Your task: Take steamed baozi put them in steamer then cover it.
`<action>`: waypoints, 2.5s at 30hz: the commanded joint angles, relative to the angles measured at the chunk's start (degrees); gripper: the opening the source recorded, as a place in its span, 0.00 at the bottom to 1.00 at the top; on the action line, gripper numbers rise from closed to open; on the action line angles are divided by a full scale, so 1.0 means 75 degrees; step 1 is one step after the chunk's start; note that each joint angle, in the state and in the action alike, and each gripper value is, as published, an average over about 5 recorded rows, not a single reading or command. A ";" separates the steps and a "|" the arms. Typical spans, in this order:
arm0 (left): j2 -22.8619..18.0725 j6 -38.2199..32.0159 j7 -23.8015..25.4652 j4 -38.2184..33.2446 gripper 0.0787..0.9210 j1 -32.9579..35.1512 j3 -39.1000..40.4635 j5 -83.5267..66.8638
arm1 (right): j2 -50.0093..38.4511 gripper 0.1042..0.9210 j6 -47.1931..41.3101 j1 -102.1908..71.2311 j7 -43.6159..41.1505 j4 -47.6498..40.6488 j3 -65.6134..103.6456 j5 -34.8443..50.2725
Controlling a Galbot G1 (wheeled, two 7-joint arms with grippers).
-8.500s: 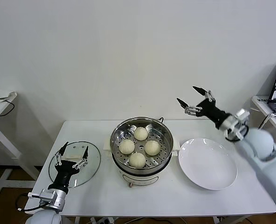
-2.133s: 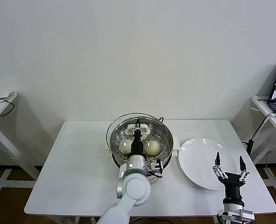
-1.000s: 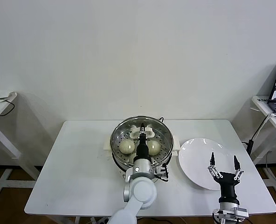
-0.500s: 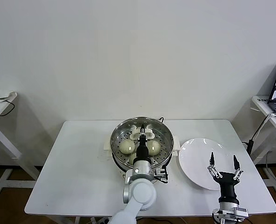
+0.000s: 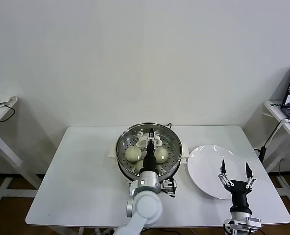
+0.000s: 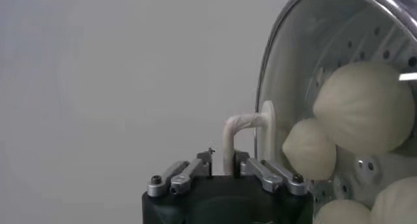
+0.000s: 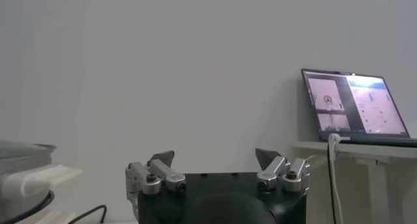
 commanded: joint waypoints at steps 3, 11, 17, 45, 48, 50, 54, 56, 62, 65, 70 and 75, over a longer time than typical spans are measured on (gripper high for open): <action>0.0721 -0.0025 -0.0062 -0.1072 0.58 0.0645 -0.0038 -0.0100 | -0.0021 0.88 0.0002 0.0051 -0.0006 -0.0010 -0.0082 -0.0010; 0.1223 -0.0016 -0.0038 -0.2098 0.84 0.1329 -0.0117 -0.0403 | -0.0094 0.88 0.0010 0.0050 0.0001 0.0027 -0.0111 0.0001; 0.1601 -0.0314 -0.0769 -0.3424 0.88 0.2241 -0.0621 -0.1874 | -0.0167 0.88 -0.0092 -0.0018 0.0011 0.0194 -0.0099 0.0065; 0.1093 -0.4468 -0.1274 -0.2926 0.88 0.4039 -0.5587 -1.1505 | -0.0392 0.88 -0.1902 -0.0449 -0.0543 0.2031 0.0041 0.0890; 0.1065 -0.4482 -0.1274 -0.2865 0.88 0.4029 -0.5572 -1.1566 | -0.0379 0.88 -0.1927 -0.0454 -0.0549 0.2008 0.0022 0.0882; 0.1053 -0.4488 -0.1276 -0.2822 0.88 0.4020 -0.5545 -1.1578 | -0.0368 0.88 -0.1951 -0.0465 -0.0560 0.2014 0.0014 0.0883; 0.1041 -0.4500 -0.1284 -0.2811 0.88 0.4018 -0.5496 -1.1594 | -0.0362 0.88 -0.1977 -0.0506 -0.0591 0.2025 0.0015 0.0871; 0.1044 -0.4506 -0.1290 -0.2816 0.88 0.4024 -0.5471 -1.1601 | -0.0359 0.88 -0.1996 -0.0526 -0.0609 0.2034 0.0030 0.0851; 0.1063 -0.4519 -0.1290 -0.2762 0.88 0.4035 -0.5402 -1.1605 | -0.0325 0.88 -0.2033 -0.0593 -0.0619 0.2062 0.0060 0.0775; 0.1070 -0.4539 -0.1289 -0.2743 0.88 0.4052 -0.5371 -1.1619 | -0.0305 0.88 -0.2034 -0.0610 -0.0613 0.2058 0.0062 0.0734; 0.1086 -0.4563 -0.1281 -0.2695 0.88 0.4071 -0.5361 -1.1662 | -0.0296 0.88 -0.2043 -0.0645 -0.0605 0.2067 0.0062 0.0678; 0.1094 -0.4581 -0.1263 -0.2697 0.88 0.4098 -0.5383 -1.1691 | -0.0317 0.88 -0.2055 -0.0671 -0.0606 0.2079 0.0076 0.0649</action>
